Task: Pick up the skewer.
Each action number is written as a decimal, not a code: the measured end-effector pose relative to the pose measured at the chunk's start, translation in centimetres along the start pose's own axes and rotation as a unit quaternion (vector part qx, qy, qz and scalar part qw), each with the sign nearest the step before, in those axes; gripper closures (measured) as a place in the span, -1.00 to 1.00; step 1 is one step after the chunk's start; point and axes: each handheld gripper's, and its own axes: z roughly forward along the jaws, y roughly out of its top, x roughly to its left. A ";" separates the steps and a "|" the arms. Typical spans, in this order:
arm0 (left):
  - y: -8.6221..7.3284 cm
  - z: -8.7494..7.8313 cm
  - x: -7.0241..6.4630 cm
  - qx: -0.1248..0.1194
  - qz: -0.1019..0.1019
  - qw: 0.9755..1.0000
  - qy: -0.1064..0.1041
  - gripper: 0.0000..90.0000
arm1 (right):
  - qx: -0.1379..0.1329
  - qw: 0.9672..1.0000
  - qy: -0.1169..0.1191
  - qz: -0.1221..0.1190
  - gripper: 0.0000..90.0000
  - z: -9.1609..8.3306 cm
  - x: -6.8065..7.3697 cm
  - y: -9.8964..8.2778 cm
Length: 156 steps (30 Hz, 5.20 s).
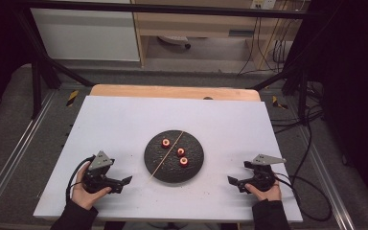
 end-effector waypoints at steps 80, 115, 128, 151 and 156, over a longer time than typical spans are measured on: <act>9.8 9.1 -6.3 0.165 0.008 0.986 0.004 0.36 | 0.005 1.000 -0.003 -0.001 -0.98 0.0 0.0 0.0; 10.1 9.5 -6.5 0.183 -0.015 0.983 0.026 0.94 | 0.006 1.000 -0.001 -0.001 -0.98 0.1 0.0 0.0; 9.6 7.0 -5.3 0.121 -0.019 0.992 0.003 0.95 | 0.008 1.000 -0.003 0.003 -0.98 0.0 0.0 0.0; 4.0 1.4 -2.6 -0.004 -0.019 0.999 -0.037 0.95 | 0.011 1.000 0.000 0.006 -0.99 0.4 0.7 0.7; 2.5 0.8 -2.5 -0.008 -0.009 0.999 -0.039 0.95 | 0.013 1.000 0.003 0.009 -0.99 0.5 1.3 1.5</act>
